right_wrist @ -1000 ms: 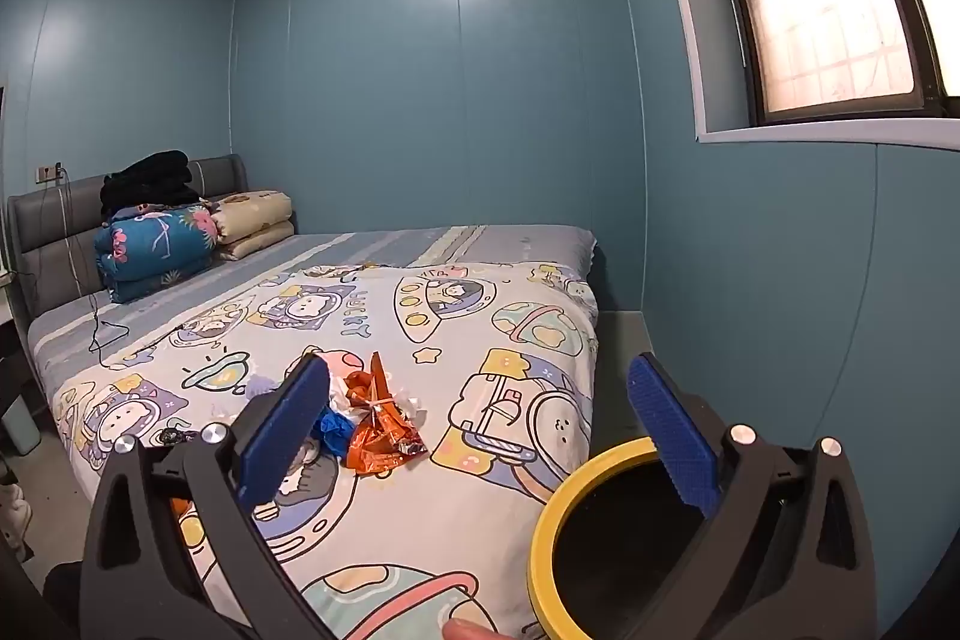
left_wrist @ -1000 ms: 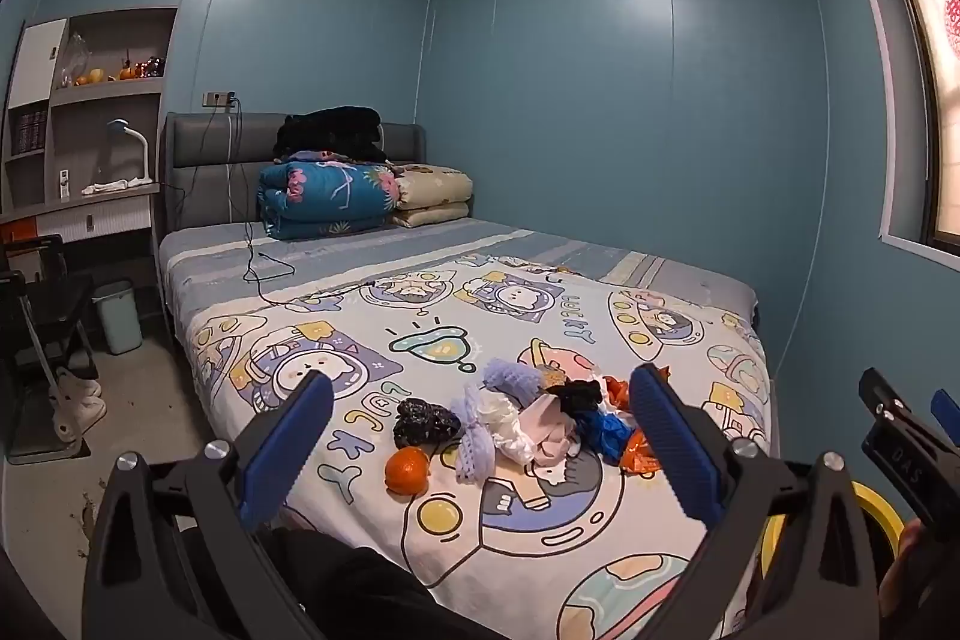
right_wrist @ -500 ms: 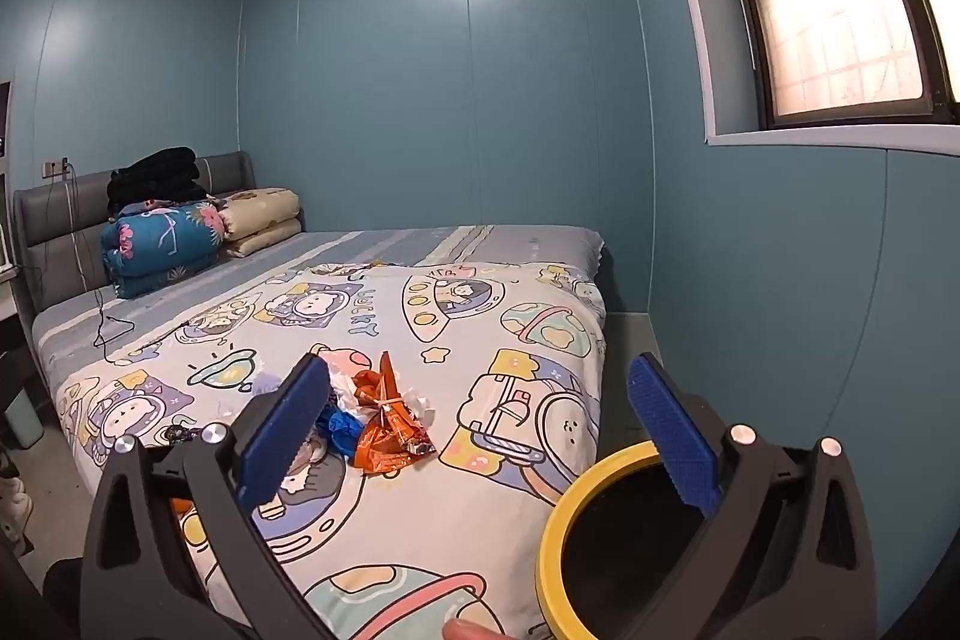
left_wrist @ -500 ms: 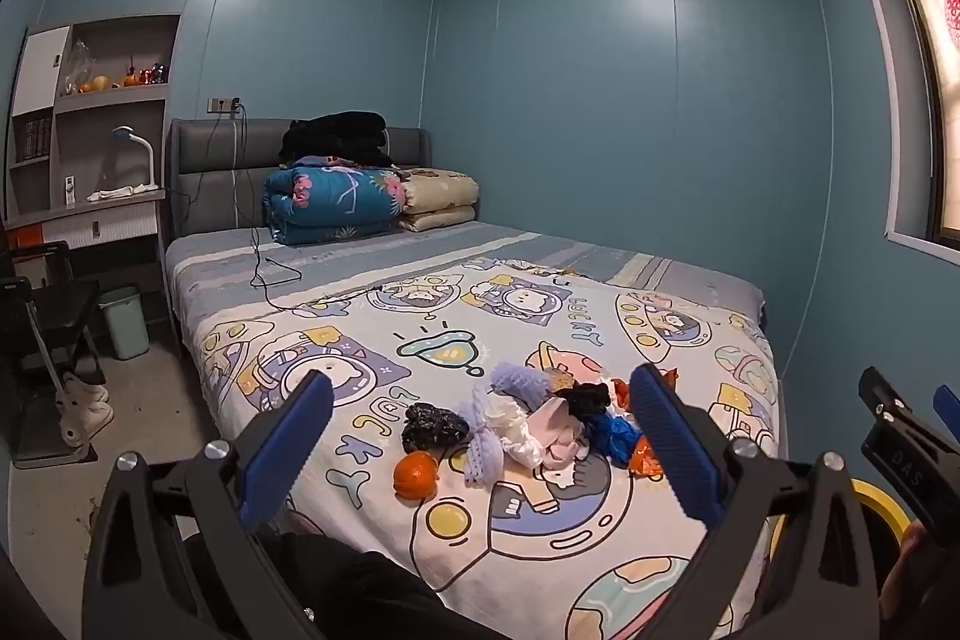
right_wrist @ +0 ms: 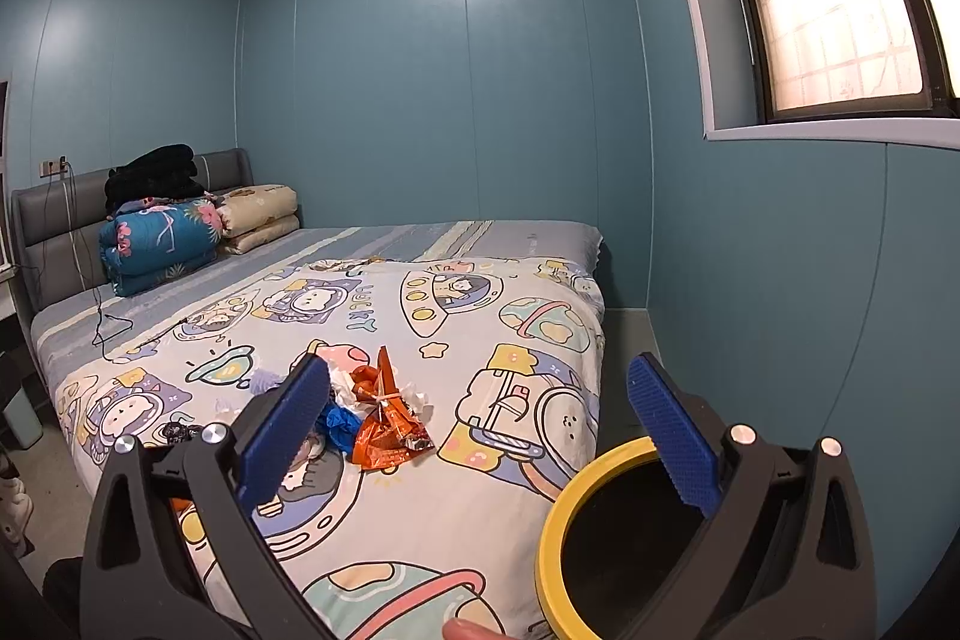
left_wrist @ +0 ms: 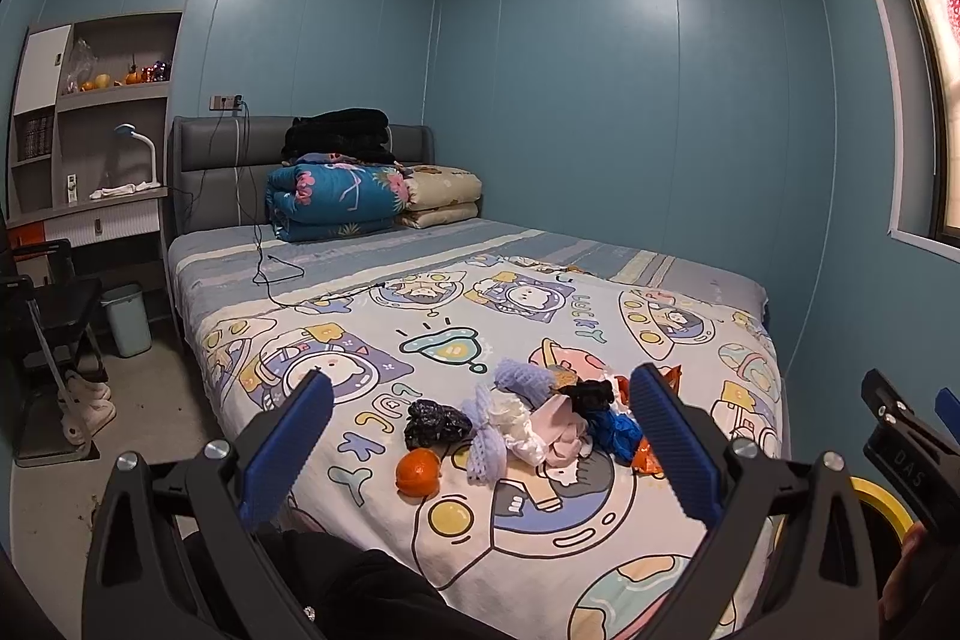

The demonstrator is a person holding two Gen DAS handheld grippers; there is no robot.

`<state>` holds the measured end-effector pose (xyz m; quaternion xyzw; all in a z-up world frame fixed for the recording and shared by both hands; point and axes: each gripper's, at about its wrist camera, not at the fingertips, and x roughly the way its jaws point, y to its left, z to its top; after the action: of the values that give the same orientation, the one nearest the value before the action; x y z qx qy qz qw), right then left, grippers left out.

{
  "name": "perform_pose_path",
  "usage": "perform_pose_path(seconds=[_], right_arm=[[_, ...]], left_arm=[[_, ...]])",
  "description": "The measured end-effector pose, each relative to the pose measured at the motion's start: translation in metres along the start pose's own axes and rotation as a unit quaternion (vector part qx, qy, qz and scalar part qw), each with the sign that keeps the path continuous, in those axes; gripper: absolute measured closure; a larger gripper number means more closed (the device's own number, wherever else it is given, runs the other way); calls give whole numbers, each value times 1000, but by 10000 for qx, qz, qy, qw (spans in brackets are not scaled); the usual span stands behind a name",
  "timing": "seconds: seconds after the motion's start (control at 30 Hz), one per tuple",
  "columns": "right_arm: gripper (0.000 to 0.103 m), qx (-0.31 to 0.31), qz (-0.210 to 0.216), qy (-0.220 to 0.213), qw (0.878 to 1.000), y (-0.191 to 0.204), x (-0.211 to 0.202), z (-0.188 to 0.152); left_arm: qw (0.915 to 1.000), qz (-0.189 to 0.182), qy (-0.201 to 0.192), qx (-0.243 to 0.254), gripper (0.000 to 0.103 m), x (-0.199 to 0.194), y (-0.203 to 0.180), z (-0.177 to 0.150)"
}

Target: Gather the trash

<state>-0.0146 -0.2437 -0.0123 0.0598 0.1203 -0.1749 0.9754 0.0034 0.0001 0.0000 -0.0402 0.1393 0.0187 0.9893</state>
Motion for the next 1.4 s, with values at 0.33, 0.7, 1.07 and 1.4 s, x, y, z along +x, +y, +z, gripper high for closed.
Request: perform_pose_path(seconds=[0.33,0.7,1.07,1.4], right_arm=[[8,0,2,31,10000,1,0,-2],[8,-10,23,74,10000,0,0,-1],[8,-8,36,104,9999,0,1,-2],[8,-3,49,121,9999,1,2,-2]], left_arm=[[10000,12,21,2,8,1,0,0],[10000,20,14,-13,8,1,1,-1],[10000,14,42,-9,8,1,3,-3],[10000,5,54,-16,8,2,3,-3]])
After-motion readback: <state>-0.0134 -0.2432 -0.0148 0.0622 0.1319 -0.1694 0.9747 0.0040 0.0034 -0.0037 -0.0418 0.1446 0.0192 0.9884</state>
